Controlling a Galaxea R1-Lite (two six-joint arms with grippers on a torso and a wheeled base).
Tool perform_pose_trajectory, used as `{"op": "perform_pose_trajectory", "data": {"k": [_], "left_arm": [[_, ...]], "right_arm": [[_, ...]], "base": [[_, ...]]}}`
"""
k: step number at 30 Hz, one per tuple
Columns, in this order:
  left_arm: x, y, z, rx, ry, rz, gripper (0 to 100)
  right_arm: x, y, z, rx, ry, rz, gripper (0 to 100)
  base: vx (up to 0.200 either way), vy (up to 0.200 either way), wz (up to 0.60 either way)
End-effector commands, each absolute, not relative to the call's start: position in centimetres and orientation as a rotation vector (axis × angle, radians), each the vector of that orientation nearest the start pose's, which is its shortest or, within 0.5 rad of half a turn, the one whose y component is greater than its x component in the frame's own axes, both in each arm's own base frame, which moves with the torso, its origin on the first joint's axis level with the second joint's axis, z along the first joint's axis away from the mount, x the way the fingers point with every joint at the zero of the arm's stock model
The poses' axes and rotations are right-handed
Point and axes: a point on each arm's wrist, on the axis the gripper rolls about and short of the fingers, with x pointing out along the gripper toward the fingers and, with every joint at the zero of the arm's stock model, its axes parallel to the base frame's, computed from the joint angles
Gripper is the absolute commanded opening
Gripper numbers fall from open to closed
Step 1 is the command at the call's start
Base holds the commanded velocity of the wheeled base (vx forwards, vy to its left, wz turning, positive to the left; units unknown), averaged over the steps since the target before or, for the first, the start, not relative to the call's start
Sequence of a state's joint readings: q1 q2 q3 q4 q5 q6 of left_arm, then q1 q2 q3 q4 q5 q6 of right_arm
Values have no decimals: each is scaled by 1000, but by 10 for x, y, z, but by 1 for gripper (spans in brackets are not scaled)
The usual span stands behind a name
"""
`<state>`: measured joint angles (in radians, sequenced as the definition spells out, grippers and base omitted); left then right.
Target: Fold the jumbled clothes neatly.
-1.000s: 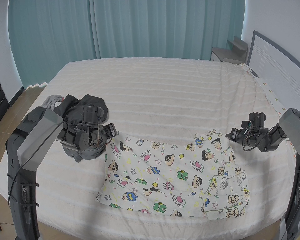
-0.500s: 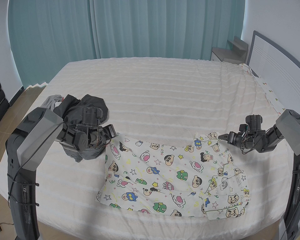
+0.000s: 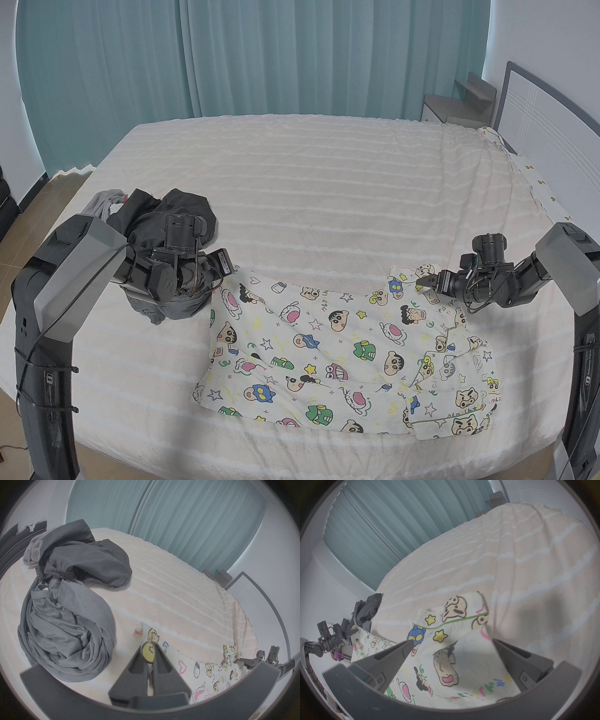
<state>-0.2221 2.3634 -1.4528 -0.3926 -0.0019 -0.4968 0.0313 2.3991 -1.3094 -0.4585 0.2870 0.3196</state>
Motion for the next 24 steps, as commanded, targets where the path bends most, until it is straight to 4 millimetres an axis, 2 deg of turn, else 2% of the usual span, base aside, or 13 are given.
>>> {"op": "perform_pose_trajectory", "data": {"k": [1, 2, 3, 12, 19, 24], "left_arm": [[458, -104, 68, -426, 558, -88, 0], [458, -104, 68, -426, 558, -88, 0], [458, -104, 68, -426, 558, -88, 0], [457, -105, 69, -424, 556, -89, 0], [456, -105, 73, -423, 549, -89, 0], [451, -103, 77, -423, 553, -90, 0]], "right_arm": [[457, 34, 6, 382, 710, 227, 100], [458, 33, 7, 386, 707, 223, 100], [458, 33, 7, 386, 707, 223, 0], [457, 17, 15, 407, 681, 192, 0], [454, 8, 30, 499, 624, 160, 0], [444, -3, 42, 587, 583, 179, 0]], "base": [[0, 0, 0], [0, 0, 0], [0, 0, 0], [0, 0, 0], [0, 0, 0], [0, 0, 0]]}}
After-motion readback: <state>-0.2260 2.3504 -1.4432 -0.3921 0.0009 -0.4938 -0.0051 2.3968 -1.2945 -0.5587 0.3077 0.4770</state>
